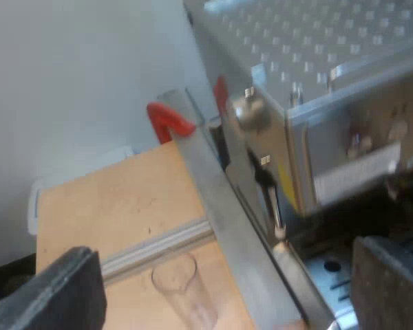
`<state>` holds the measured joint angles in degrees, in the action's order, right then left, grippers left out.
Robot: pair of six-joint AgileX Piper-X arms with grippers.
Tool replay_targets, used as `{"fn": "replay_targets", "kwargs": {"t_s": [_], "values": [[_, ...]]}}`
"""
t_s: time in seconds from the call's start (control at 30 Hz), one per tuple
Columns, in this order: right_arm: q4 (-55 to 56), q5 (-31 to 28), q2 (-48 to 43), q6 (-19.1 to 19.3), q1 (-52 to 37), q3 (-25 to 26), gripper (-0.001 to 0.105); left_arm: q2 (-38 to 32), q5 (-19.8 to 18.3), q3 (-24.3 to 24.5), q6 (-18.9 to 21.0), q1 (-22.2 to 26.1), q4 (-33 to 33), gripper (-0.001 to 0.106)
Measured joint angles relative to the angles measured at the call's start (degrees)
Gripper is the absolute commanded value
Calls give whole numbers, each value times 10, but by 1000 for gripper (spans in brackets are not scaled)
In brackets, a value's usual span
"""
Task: Put the handle in the coffee machine
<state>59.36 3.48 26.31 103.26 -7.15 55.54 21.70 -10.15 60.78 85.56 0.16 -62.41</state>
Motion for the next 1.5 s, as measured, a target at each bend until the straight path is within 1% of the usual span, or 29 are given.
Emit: {"fn": "replay_targets", "kwargs": {"t_s": [0.03, 0.07, 0.13, 0.33, 0.43, 0.57, 0.63, 0.73, 0.8, 0.87, 0.97, 1.0, 1.1, 1.23, 1.33, 1.37, 1.5], "values": [[0, 0, -31, 2, 0, -9, 59, -24, 8, -15, 2, 0, 0, 74], [0, 0, -42, 3, 0, -11, 59, -31, 12, -24, 4, 0, 0, 74], [0, 0, -105, 4, 0, -24, 59, -79, 34, -57, 7, 0, 0, 74], [2, 0, -233, 4, 0, -62, 59, -181, 39, -114, 8, 0, -10, 74], [5, -7, -266, 4, 0, -78, 59, -218, 39, -133, 8, 0, -18, 74], [51, -17, -268, 5, 0, -82, 59, -224, 39, -144, 8, 0, -54, 74], [51, -16, -268, 10, 0, -95, 59, -224, 41, -151, 9, 0, -94, 74], [51, -16, -268, 9, 0, -106, 59, -224, 41, -154, 9, 0, -135, 74], [46, -16, -268, 9, 0, -106, 59, -224, 47, -157, 9, 4, -148, 74], [34, -16, -268, 9, 0, -106, 59, -224, 57, -162, 9, 5, -139, 74], [8, -16, -268, 9, 0, -106, 59, -224, 58, -176, 11, 5, -96, 74], [0, -16, -268, 9, 0, -106, 59, -224, 60, -184, 18, 5, -75, 74], [-17, -16, -268, 9, 0, -108, 59, -224, 60, -208, 23, 5, -8, 74], [-41, -6, -268, 9, 0, -127, 59, -224, 60, -246, 24, 5, 56, 74], [-43, 0, -268, 9, 0, -157, 59, -224, 60, -268, 24, 5, 68, 74], [-43, 1, -268, 9, 0, -161, 59, -224, 60, -271, 24, 5, 68, 74], [-43, 1, -267, 9, 0, -205, 59, -224, 60, -292, 24, 5, 65, 74]]}}
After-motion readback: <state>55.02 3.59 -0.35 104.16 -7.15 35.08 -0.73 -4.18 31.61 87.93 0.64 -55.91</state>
